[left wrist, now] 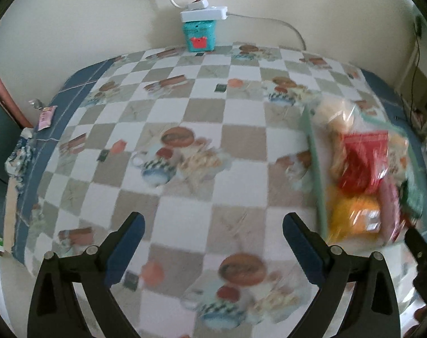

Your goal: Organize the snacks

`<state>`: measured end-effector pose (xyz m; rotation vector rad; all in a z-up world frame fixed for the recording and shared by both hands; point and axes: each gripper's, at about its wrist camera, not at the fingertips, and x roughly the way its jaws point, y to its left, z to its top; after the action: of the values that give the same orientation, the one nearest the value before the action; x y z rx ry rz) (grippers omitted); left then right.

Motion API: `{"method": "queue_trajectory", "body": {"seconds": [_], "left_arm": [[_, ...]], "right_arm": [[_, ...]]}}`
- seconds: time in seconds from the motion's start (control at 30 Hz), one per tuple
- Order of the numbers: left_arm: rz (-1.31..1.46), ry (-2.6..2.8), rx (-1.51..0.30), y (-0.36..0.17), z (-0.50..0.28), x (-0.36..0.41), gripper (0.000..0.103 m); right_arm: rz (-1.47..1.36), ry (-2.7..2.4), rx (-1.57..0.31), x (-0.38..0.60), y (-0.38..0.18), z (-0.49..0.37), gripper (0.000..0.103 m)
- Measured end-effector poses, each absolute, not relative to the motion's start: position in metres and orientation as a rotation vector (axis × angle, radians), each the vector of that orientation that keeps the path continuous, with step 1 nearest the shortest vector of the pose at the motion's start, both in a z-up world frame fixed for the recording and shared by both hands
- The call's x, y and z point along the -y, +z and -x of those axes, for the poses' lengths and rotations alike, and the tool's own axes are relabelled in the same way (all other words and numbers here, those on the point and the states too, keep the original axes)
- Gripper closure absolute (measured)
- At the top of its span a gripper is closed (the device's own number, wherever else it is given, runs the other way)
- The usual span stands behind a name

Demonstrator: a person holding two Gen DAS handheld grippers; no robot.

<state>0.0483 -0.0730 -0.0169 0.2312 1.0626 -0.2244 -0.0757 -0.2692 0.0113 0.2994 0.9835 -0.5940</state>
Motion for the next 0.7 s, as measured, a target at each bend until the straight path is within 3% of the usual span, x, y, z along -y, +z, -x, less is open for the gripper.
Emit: {"method": "queue_trajectory", "body": {"seconds": [0.7], "left_arm": [[-0.369, -0.125, -1.03, -0.026, 0.001, 0.04, 0.005]], "right_arm": [[-0.275, -0.539, -1.01, 0.212, -0.017, 0.105, 0.0]]}}
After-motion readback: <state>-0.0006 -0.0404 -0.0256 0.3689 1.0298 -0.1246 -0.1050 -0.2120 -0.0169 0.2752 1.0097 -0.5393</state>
